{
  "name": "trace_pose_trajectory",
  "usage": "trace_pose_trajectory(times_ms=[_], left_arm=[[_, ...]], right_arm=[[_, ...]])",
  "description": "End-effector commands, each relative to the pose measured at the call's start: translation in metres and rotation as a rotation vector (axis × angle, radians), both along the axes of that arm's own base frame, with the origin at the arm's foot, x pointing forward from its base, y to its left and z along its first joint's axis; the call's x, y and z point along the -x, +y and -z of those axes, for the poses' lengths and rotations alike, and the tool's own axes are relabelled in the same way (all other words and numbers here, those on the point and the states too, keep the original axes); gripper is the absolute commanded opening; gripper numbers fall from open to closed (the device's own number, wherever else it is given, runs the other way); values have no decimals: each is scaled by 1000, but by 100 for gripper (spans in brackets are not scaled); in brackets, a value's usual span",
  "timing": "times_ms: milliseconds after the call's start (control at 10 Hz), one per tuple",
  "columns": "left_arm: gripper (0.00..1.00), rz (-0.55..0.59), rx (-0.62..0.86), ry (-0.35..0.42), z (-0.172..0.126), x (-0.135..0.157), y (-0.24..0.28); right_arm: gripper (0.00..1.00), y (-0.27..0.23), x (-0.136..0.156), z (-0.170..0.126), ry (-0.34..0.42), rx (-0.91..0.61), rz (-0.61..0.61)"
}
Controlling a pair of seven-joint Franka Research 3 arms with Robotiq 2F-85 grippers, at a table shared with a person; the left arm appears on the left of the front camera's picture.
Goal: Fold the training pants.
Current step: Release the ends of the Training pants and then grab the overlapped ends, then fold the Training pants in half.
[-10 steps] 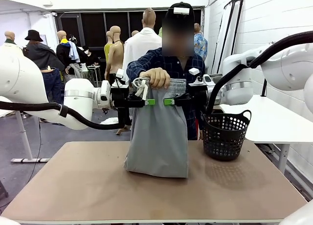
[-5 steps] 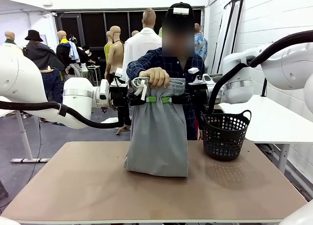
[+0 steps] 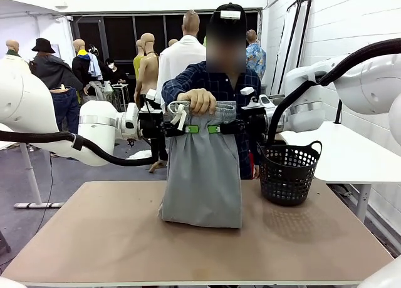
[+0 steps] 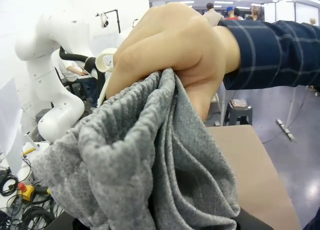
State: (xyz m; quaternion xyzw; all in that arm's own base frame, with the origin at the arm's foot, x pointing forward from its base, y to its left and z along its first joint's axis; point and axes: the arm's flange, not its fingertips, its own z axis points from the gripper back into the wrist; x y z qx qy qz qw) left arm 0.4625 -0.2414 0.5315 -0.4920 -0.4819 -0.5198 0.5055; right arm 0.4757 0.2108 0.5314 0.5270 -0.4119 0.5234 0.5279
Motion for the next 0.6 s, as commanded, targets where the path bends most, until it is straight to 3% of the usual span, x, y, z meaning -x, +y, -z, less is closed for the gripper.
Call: trace_pose_trajectory(times_ms=[0, 100, 500], left_arm=[[0, 34, -176, 78, 1, -13, -6], [0, 0, 0, 0, 0, 0, 0], [0, 0, 0, 0, 0, 0, 0]], right_arm=[[0, 5, -9, -7, 11, 33, -7], [0, 0, 0, 0, 0, 0, 0], [0, 0, 0, 0, 0, 0, 0]])
